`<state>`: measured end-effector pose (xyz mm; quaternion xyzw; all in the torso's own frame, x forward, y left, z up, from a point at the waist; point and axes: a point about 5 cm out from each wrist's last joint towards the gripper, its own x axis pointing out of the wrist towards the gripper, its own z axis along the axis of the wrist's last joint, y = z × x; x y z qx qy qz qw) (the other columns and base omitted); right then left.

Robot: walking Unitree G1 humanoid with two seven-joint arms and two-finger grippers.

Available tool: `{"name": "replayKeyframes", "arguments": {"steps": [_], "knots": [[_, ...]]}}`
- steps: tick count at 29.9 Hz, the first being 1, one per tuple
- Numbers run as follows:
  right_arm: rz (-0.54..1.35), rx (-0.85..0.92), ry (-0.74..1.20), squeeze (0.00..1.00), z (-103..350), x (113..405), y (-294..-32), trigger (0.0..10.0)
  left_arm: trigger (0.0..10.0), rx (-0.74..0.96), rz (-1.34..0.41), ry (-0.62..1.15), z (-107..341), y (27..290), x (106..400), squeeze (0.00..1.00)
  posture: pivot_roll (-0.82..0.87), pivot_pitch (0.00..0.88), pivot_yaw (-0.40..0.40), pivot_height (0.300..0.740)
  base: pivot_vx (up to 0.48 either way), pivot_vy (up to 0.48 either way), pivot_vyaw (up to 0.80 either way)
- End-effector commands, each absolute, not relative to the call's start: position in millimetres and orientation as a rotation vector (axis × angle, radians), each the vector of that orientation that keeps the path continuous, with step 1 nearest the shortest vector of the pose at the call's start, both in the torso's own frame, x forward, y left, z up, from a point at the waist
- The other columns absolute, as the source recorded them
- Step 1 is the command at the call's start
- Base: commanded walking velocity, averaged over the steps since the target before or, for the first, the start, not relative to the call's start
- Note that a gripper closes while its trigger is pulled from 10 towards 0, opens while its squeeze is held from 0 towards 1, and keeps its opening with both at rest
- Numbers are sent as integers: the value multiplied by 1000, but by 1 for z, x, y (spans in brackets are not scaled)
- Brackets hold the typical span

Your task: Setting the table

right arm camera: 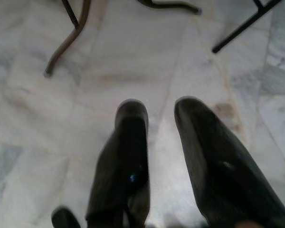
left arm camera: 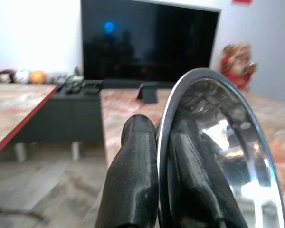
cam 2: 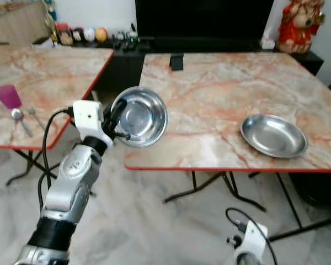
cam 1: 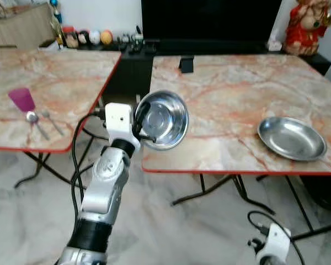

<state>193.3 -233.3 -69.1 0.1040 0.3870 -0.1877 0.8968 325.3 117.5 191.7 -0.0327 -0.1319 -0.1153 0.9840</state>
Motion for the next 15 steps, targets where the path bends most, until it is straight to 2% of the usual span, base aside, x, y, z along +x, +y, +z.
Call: {"name": "replayKeyframes", "arguments": {"steps": [1, 10, 15], "knots": [[-389, 206, 804, 0, -69, 193, -236, 10000, 10000, -52, -233, -293, 199, 115, 325, 0, 37, 0, -31, 740, 0, -337, 0], [-378, 189, 806, 0, -68, 194, -235, 10000, 10000, -44, -218, -289, 199, 118, 326, 0, 42, 0, -34, 740, 0, -340, 0], [-380, 190, 805, 0, -68, 194, -235, 10000, 10000, -42, -217, -285, 198, 119, 325, 0, 44, 0, -34, 740, 0, -335, 688]]}}
